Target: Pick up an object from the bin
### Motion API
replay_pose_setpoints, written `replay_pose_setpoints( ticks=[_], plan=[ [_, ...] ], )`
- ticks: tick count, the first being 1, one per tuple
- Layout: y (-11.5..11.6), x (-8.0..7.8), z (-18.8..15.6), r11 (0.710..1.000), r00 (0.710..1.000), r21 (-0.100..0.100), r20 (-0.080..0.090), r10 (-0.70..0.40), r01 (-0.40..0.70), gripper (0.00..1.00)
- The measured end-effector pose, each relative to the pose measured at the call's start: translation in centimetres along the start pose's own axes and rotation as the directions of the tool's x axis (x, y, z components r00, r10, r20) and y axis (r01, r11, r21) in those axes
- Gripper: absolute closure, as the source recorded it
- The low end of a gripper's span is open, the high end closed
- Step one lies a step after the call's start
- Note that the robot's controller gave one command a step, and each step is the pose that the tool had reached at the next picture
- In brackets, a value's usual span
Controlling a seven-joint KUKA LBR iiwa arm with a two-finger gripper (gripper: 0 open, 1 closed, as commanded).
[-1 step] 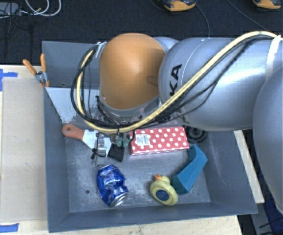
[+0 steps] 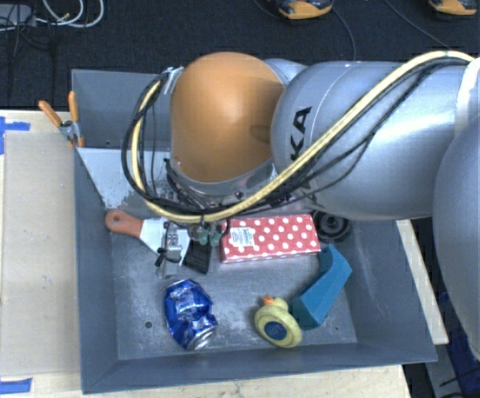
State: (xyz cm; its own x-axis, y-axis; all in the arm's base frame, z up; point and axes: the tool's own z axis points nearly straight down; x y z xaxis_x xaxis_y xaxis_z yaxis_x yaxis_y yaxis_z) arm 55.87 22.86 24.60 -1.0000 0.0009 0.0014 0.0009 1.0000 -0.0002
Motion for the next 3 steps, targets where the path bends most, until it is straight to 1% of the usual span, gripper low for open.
replay_pose_setpoints(
  ticks=[1,2,3],
  plan=[
    [-2.3,1.7,4.6,0.999,0.999,-0.001,0.000,-0.048,0.048,0.00],
    [-3.8,2.1,9.3,0.998,0.998,0.001,-0.003,-0.062,0.062,0.00],
    [-5.3,1.5,12.8,0.986,0.986,-0.001,0.007,-0.169,0.169,0.00]
  ],
)
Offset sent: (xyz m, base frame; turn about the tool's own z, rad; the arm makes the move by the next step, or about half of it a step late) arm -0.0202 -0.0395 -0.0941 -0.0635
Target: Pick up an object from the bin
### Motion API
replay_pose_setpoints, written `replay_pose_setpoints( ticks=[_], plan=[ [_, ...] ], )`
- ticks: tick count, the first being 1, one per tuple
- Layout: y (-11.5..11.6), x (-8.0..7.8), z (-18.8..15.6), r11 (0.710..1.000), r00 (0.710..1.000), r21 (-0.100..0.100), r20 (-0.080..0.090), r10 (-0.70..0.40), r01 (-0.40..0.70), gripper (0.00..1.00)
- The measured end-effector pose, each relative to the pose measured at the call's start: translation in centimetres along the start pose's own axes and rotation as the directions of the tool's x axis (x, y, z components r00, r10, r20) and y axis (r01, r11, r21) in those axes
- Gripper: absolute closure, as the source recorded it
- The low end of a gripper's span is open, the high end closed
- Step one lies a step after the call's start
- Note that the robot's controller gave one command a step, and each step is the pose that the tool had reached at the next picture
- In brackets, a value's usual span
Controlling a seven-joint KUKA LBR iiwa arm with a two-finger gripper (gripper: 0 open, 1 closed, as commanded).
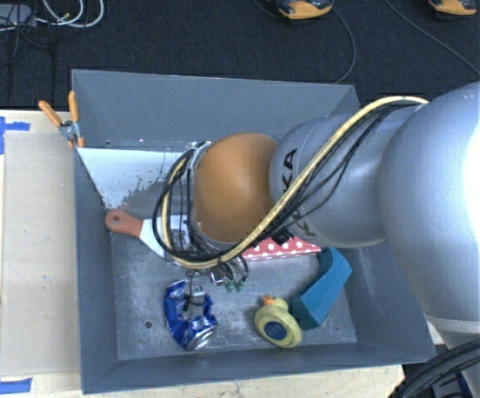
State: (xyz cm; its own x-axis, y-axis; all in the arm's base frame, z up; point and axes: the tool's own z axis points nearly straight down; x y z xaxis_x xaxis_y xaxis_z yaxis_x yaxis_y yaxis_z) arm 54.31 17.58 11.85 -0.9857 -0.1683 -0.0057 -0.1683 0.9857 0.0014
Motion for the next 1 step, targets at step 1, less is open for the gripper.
replay_pose_setpoints(
  ticks=[1],
  plan=[
    [-2.78,0.69,4.04,0.988,0.988,-0.003,-0.003,-0.157,0.157,0.00]
  ],
)
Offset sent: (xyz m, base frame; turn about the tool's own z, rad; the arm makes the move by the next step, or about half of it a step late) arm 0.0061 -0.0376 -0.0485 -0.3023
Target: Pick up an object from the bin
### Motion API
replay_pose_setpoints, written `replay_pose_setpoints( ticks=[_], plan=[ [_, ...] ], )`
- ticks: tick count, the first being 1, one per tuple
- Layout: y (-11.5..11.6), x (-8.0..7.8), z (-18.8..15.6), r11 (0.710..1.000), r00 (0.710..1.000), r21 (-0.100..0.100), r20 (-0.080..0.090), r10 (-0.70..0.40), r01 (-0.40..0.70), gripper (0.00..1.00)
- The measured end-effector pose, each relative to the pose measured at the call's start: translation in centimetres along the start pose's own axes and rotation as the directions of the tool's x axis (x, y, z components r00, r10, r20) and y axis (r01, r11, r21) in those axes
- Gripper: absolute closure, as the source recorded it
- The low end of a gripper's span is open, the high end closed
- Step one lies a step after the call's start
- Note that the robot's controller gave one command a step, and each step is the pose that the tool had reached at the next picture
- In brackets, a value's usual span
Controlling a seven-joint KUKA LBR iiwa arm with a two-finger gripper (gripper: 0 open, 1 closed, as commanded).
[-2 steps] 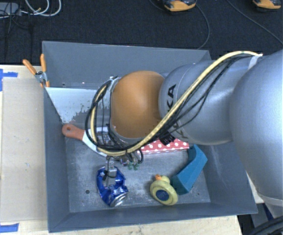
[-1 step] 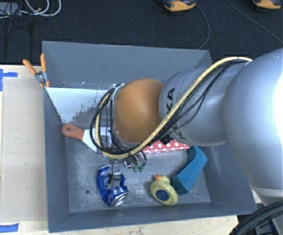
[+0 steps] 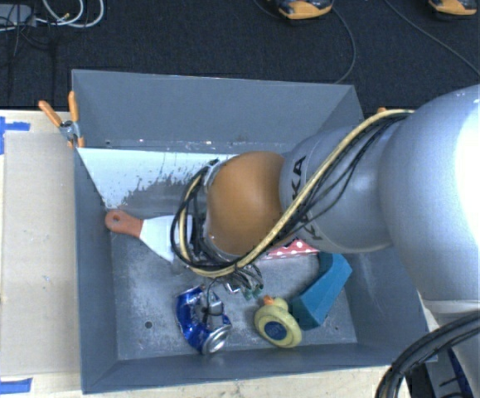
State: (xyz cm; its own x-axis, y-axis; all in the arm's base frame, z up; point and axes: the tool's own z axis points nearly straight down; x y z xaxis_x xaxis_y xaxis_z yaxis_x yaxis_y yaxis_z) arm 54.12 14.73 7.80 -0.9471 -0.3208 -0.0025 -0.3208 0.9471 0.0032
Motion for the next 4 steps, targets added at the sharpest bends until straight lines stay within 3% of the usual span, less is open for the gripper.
replay_pose_setpoints(
  ticks=[1,2,3,4],
  plan=[
    [-0.4,-0.4,0.0,0.997,0.997,-0.001,0.000,-0.071,0.071,0.00],
    [-1.2,1.0,-0.2,0.980,0.979,0.001,0.023,-0.200,0.200,0.00],
    [-1.6,1.8,-0.4,0.974,0.973,0.007,0.035,-0.226,0.226,0.00],
    [-1.6,1.6,-0.4,0.950,0.950,0.001,0.030,-0.312,0.312,1.00]
  ],
)
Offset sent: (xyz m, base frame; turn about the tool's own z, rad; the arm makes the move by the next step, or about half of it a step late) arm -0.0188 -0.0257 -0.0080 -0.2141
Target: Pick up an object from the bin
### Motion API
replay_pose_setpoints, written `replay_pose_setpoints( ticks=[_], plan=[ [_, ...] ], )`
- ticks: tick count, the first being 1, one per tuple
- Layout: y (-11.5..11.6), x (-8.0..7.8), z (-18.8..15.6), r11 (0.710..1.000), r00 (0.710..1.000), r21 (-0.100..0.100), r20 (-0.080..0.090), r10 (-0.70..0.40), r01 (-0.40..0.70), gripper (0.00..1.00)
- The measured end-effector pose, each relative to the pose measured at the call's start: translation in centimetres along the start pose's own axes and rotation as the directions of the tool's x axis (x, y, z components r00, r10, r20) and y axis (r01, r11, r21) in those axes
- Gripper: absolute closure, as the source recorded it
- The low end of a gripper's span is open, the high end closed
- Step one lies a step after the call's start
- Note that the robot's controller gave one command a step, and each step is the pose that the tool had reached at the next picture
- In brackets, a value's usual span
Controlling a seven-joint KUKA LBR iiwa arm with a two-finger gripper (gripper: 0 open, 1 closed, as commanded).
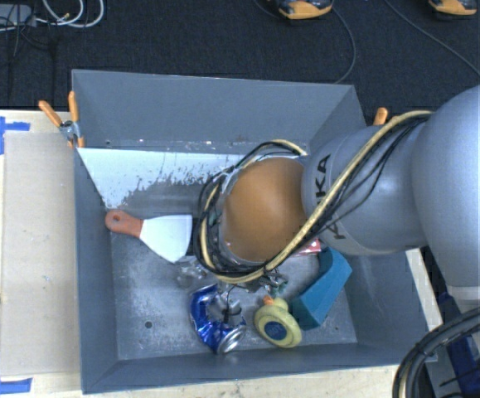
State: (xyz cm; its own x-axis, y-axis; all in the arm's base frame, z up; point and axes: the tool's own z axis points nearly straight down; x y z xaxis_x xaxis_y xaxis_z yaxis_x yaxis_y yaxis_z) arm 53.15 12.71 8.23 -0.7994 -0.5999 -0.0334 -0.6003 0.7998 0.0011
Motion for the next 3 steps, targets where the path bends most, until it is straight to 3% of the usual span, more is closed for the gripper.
replay_pose_setpoints(
  ticks=[3],
  plan=[
    [-0.02,0.01,0.00,1.000,1.000,-0.001,0.000,0.004,-0.004,1.00]
  ],
)
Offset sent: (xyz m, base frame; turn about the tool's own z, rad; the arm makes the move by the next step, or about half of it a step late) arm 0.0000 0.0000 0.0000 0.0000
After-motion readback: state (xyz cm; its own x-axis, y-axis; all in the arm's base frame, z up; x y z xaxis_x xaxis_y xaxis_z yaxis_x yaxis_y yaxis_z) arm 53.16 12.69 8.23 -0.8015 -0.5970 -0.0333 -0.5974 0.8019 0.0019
